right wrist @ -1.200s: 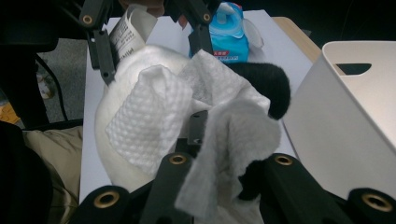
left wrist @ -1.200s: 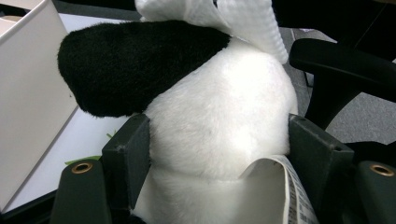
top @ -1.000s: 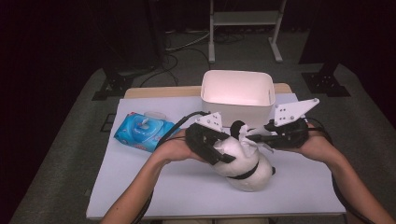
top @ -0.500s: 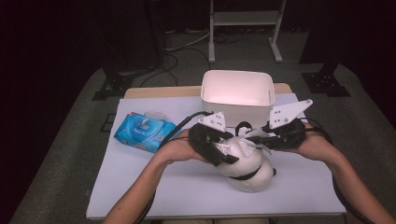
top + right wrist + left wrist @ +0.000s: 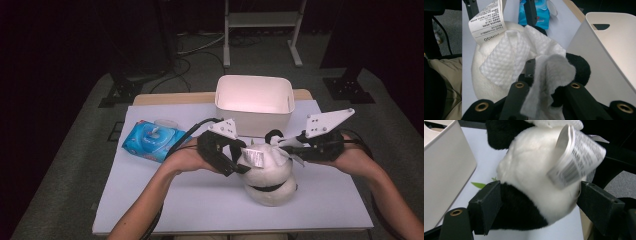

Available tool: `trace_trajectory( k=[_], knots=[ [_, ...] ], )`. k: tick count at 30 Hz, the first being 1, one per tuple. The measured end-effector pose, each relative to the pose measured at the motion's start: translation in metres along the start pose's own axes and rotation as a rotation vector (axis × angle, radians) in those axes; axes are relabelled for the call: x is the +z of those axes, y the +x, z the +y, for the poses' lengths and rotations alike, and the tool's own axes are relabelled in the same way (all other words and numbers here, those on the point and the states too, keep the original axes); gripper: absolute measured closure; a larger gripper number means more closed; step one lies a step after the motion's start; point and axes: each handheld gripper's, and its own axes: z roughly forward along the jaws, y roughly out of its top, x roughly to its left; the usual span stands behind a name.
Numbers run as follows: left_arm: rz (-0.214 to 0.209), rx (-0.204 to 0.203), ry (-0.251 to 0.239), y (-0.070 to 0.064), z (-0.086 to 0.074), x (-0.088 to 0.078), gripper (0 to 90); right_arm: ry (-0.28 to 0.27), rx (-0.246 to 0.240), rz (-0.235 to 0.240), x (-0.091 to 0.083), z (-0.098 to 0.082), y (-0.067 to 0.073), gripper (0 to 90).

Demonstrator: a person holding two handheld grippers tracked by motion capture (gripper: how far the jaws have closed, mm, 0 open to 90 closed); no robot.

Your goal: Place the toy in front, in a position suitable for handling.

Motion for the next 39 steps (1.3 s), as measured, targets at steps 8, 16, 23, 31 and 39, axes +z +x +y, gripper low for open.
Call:
trace_trajectory(
  k=[8,16,23,31,39],
  knots=[
    [0.007,-0.033,0.016,0.004,-0.013,0.001,19.4,0.000,0.026,-0.016,-0.009,-0.010,-0.001,79.0],
    [-0.012,-0.068,0.028,0.008,-0.028,0.014,18.7,0.000,0.042,-0.024,-0.013,-0.016,-0.002,79.0],
    [-0.039,-0.096,0.022,0.009,-0.033,0.028,18.0,-0.001,0.044,-0.023,-0.015,-0.017,-0.001,78.9],
    [-0.044,-0.124,-0.054,0.013,-0.035,0.032,22.2,-0.058,0.070,-0.019,-0.015,-0.017,-0.002,78.6],
    [-0.034,-0.135,-0.074,0.016,-0.034,0.016,23.1,-0.100,0.064,0.023,-0.006,-0.005,-0.003,78.6]
  ],
)
